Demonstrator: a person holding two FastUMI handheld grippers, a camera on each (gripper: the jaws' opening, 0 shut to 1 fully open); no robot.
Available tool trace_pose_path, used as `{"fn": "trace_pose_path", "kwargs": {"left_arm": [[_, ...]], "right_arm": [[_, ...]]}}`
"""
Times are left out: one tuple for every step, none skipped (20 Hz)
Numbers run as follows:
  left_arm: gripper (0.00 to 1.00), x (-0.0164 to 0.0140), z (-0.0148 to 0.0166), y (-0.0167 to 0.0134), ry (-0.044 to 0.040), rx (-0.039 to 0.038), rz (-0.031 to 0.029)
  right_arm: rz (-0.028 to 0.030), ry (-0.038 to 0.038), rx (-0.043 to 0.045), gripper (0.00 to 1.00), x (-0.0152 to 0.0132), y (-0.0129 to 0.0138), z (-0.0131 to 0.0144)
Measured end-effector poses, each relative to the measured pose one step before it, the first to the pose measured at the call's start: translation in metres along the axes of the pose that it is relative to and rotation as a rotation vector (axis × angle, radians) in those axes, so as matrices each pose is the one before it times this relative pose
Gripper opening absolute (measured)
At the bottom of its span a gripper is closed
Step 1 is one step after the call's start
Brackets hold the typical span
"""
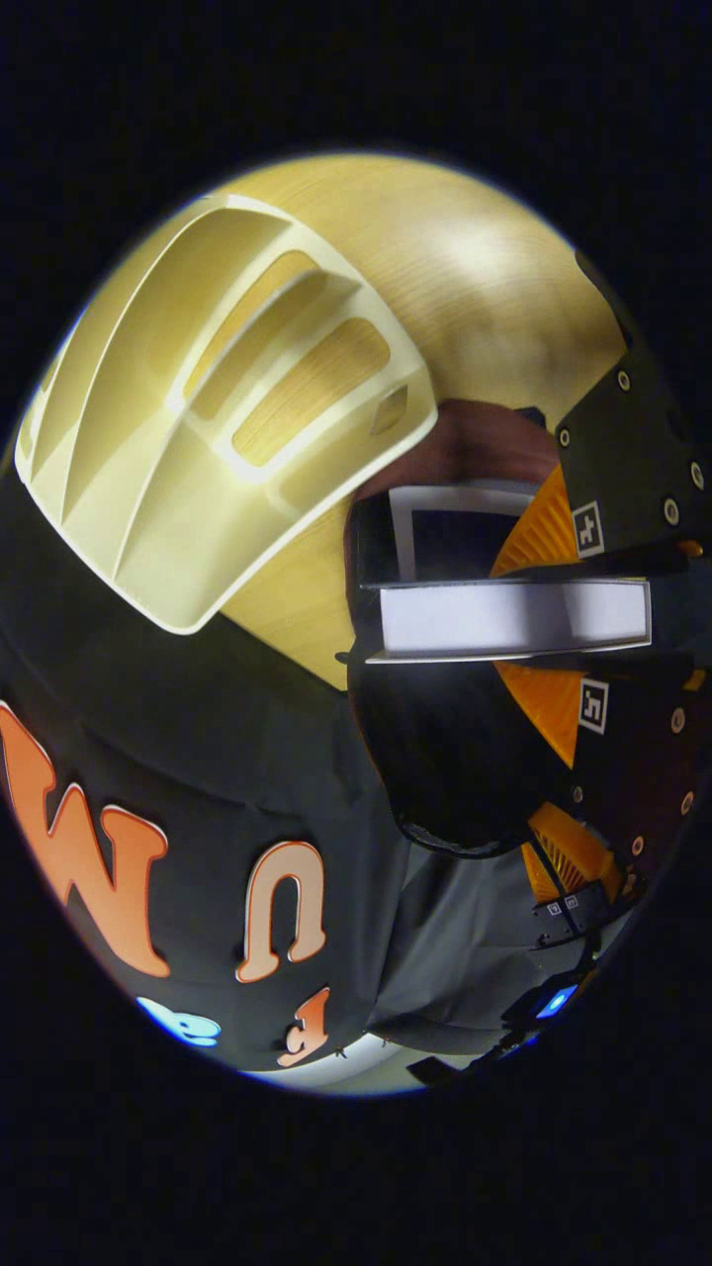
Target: Open the schoolbag, grab two books from the bookshelf and put them into the schoolbag.
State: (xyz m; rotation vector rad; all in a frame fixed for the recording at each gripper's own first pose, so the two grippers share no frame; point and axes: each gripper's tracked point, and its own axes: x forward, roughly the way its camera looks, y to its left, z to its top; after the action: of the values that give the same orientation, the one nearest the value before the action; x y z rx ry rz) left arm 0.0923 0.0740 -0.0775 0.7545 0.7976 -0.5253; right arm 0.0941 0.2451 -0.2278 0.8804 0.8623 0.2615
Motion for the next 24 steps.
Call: {"fn": "trace_pose_path", "kwargs": {"left_arm": [[0.00,-0.00181,0.00230,-0.00099,-0.00744,0.00190,-0.00189],[0.00,-0.00108,0.00246,-0.00173,-0.00639,0.00192,-0.00325],[0.01,0.00142,0.00079,-0.00116,-0.00270,0.00549,-0.00623],[0.00,-0.00238,0.00104,0.00001,-0.00348,0.00210,-0.00196],[0.00,-0.00074,0.00102,-0.00070,-0.00188,0.00278,-0.00544],[0.01,0.00028,-0.00141,-0.00055,0.00246,0.00066,-0.00140],[0.00,0.00138,0.00001,0.00094,0.00022,-0.00241,0.00078],[0.00,0.00218,-0.00284,0.00158,0.00563,-0.00689,0.00030],[0.00,0.00217,-0.00390,0.00116,0.00620,-0.00807,0.00278],[0.00,0.00091,-0.00073,0.00073,-0.00249,-0.00370,0.00309],[0.00,0.00051,-0.00091,0.00017,-0.00006,-0.00314,-0.00103],[0.00,0.00165,-0.00208,-0.00035,-0.00165,-0.00800,-0.00358],[0.01,0.00029,-0.00094,-0.00034,-0.00200,-0.01055,-0.00673],[0.01,-0.00024,-0.00136,-0.00028,-0.00138,-0.01253,-0.00376],[0.00,0.00130,-0.00128,-0.00070,0.00099,-0.00975,0.00185],[0.00,0.00123,-0.00017,-0.00036,-0.00156,-0.01347,0.00276],[0.00,0.00252,-0.00135,-0.00169,0.00268,-0.02578,-0.00217],[0.01,0.00203,-0.00180,-0.00416,-0.00167,-0.02871,-0.00510],[0.01,0.00233,-0.00017,-0.00461,-0.00080,-0.02626,-0.00287],[0.01,0.00221,-0.00215,-0.00161,0.00158,-0.02115,0.00601],[0.04,0.00154,-0.00057,-0.00546,0.00515,-0.01938,-0.00762],[0.05,0.00384,-0.00215,-0.00684,0.00394,-0.01862,-0.00818],[0.24,0.00151,-0.00100,-0.00814,0.00207,-0.02090,-0.01522],[0.43,0.00219,0.00088,-0.00580,-0.00926,-0.01912,0.00524]], "right_arm": [[0.00578,-0.01559,0.00488,0.29,0.00987,0.00213,-0.00058],[0.00682,-0.00448,0.01498,0.30,0.00857,0.00201,-0.00279],[0.00686,-0.00552,0.01673,0.30,0.00806,0.00121,-0.00238],[0.00048,-0.00579,0.01068,0.30,0.00800,0.00137,-0.00318],[-0.02010,-0.00940,-0.00946,0.30,0.00576,-0.00416,-0.00361],[-0.02211,0.00000,-0.01891,0.31,0.00577,-0.00336,-0.00373],[-0.04489,0.01363,-0.02665,0.35,0.00390,-0.00781,-0.00489],[-0.05414,0.02604,-0.03679,0.27,0.00598,-0.01029,-0.00746],[-0.03268,0.02388,-0.03474,0.72,0.00200,-0.00622,-0.00554],[-0.03564,0.02674,-0.02604,0.82,0.00000,-0.00629,-0.00492],[-0.03463,0.02030,-0.02337,0.92,-0.00326,-0.00873,-0.00252],[-0.02260,0.01638,-0.02617,0.97,-0.00550,-0.00505,-0.00496],[-0.01332,0.01681,-0.01932,0.97,-0.00783,-0.00306,0.00322],[0.00607,0.00069,-0.01297,0.97,-0.00964,-0.00480,0.00214],[0.00096,-0.00157,-0.00573,0.97,-0.01082,-0.00489,0.00552],[-0.00606,-0.00171,0.00082,0.97,-0.01147,-0.00691,0.00709],[-0.00367,-0.00403,-0.00284,0.97,-0.01311,-0.00728,0.00778],[-0.00056,-0.00935,-0.01001,0.97,-0.01325,-0.00596,0.00553],[-0.00353,-0.00291,-0.01258,0.97,-0.01300,-0.00992,0.00348],[-0.00702,0.00406,-0.01020,0.97,-0.01329,-0.01138,0.00100],[-0.01315,0.00465,-0.00631,0.98,-0.01472,-0.01441,0.00176],[-0.01929,0.00182,-0.00582,0.97,-0.01342,-0.01713,0.00237],[-0.02215,-0.00508,-0.00767,0.98,-0.01253,-0.01807,0.00472],[-0.02328,-0.01124,-0.00622,0.98,-0.01047,-0.01641,0.00482]]}}
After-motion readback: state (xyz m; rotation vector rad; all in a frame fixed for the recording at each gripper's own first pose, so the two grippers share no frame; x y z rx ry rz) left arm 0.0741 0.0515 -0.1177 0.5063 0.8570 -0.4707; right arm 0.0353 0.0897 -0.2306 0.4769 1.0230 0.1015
